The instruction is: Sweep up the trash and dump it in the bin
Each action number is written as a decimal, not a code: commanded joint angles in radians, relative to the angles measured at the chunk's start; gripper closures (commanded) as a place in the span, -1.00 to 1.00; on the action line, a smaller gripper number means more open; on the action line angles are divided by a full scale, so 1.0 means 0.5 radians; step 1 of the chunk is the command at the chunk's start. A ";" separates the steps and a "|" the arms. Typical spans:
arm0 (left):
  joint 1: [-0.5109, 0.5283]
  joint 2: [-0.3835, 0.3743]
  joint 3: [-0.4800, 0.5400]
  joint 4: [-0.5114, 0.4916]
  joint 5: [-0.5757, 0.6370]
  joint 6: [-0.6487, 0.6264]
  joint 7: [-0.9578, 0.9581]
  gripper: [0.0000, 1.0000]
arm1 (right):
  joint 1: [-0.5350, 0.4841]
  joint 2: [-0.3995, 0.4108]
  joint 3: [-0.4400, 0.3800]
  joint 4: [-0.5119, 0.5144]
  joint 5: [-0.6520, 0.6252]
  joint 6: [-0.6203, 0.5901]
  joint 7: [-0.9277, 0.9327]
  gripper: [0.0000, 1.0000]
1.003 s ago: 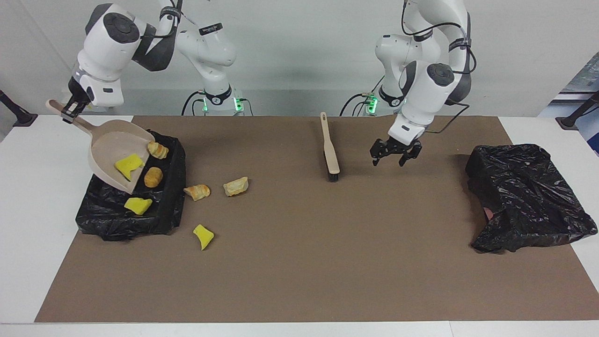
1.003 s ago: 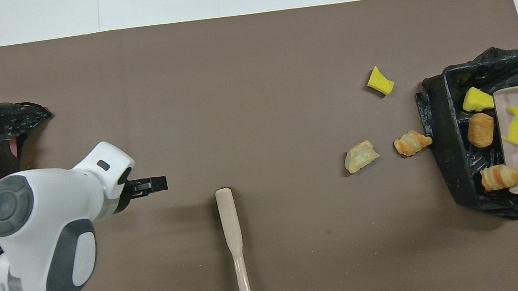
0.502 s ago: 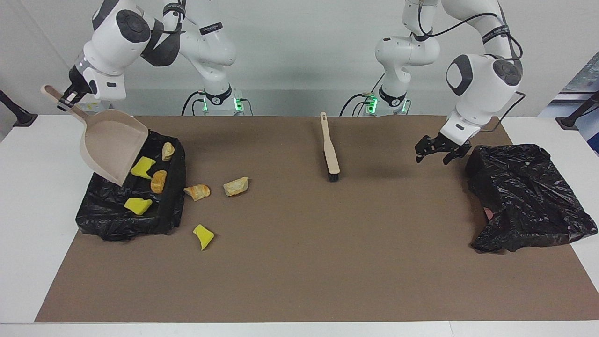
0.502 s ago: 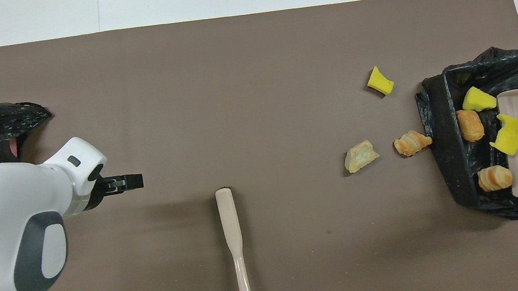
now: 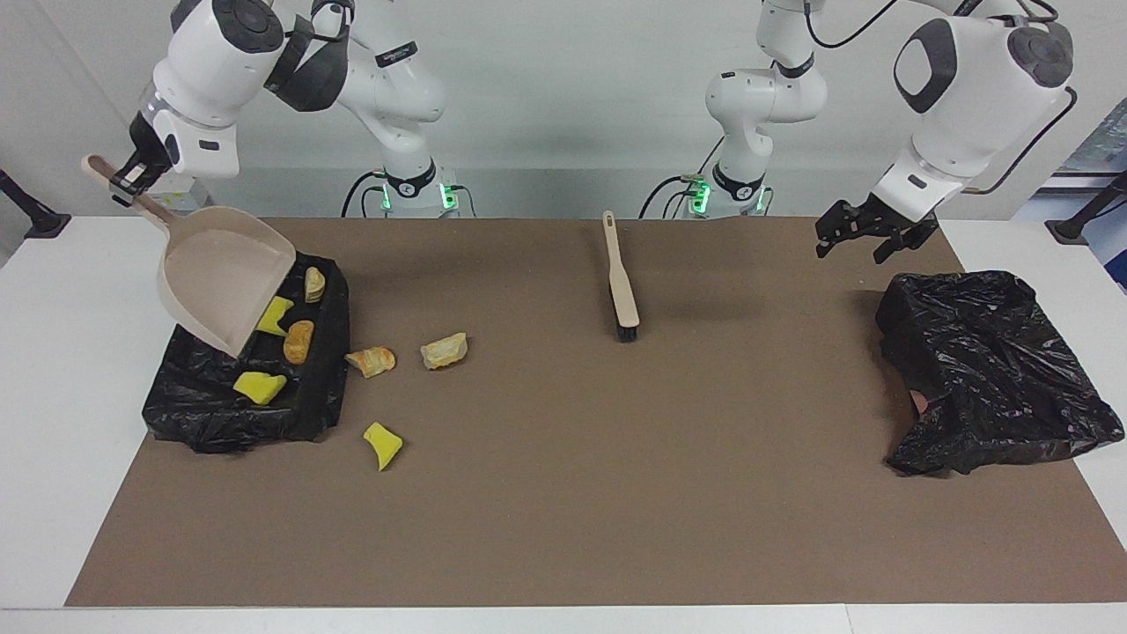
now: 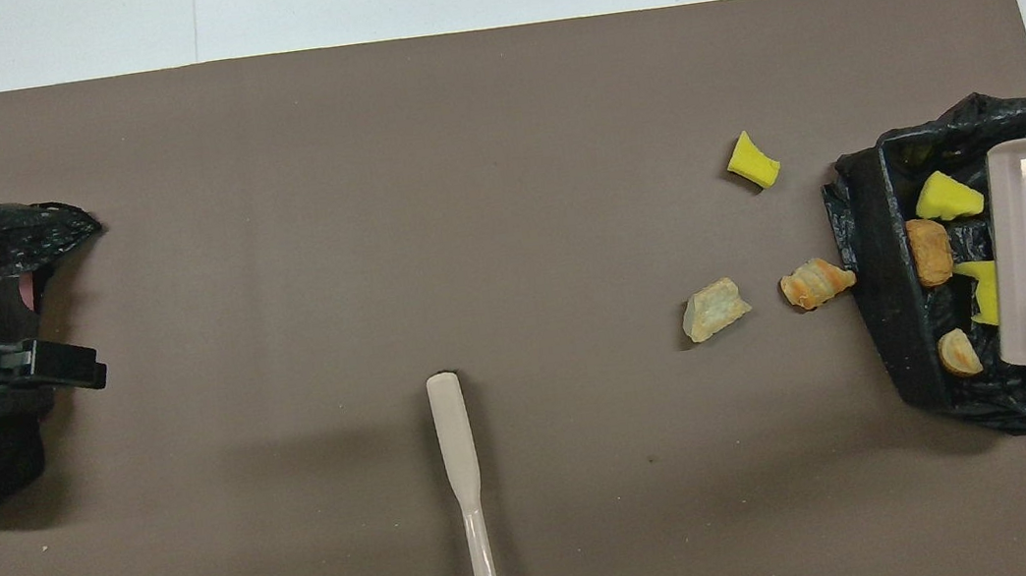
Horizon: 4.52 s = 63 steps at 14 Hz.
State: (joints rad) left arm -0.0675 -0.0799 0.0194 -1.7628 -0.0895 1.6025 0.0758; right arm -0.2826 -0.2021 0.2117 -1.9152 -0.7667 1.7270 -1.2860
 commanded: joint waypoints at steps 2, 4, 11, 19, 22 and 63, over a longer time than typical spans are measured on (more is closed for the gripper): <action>-0.006 0.138 -0.011 0.230 0.090 -0.109 0.002 -1.00 | 0.138 0.113 0.012 0.164 0.293 -0.128 0.536 1.00; 0.009 0.215 -0.011 0.350 0.102 -0.168 0.002 -1.00 | 0.218 0.122 0.012 0.195 0.547 -0.122 0.861 1.00; -0.003 0.169 -0.008 0.264 0.093 -0.128 -0.007 -1.00 | 0.666 0.554 0.015 0.596 1.097 -0.122 2.358 1.00; 0.009 0.151 -0.005 0.286 0.093 -0.091 -0.017 -1.00 | 1.246 1.321 0.015 1.323 1.214 0.000 3.688 1.00; 0.000 0.141 -0.008 0.265 0.099 -0.067 0.023 -1.00 | 1.415 1.539 0.015 1.459 1.214 0.138 3.918 1.00; -0.981 0.767 -0.023 -0.141 0.148 1.332 -0.955 -1.00 | 1.952 0.628 0.086 -0.311 1.757 0.843 4.223 -1.00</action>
State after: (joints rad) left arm -0.5204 0.2766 -0.0109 -1.8322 -0.0388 2.2198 -0.3582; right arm 0.6840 0.1484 0.2553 -1.9803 0.0920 2.0775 0.8096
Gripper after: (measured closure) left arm 0.000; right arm 0.000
